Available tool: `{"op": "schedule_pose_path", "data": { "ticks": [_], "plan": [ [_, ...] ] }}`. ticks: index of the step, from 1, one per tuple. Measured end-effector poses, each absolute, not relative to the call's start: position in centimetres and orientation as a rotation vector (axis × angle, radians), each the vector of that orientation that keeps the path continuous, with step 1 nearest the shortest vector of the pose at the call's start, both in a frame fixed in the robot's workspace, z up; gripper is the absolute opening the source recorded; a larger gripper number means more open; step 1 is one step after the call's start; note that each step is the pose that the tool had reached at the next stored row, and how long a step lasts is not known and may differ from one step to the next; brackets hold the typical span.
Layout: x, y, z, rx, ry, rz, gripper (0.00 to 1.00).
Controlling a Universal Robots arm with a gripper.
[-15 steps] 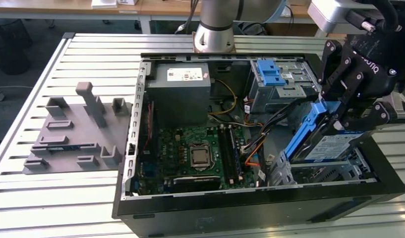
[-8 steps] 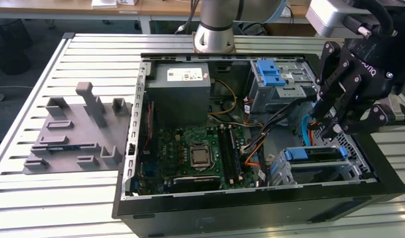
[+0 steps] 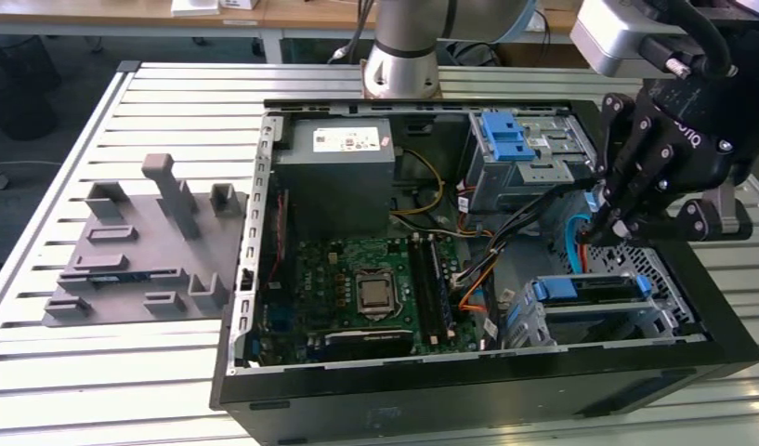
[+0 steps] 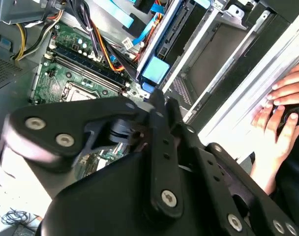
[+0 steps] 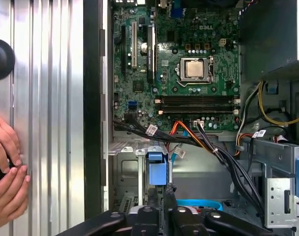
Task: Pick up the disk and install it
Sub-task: 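Insert the disk into the insertion slot, then insert the first disk wire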
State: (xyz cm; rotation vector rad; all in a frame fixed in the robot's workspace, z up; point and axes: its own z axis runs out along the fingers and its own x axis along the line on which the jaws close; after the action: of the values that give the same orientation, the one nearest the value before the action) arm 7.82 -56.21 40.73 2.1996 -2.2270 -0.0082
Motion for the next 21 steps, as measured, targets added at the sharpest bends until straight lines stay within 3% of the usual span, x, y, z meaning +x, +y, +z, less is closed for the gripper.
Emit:
{"op": "schedule_pose_path", "data": {
  "ticks": [4, 21],
  "plan": [
    [7.82, -56.21, 40.72, 2.2, -2.227, -0.008, 0.11],
    [8.07, -56.21, 40.61, 2.2, -2.227, -0.008, 0.11]
  ]
}}
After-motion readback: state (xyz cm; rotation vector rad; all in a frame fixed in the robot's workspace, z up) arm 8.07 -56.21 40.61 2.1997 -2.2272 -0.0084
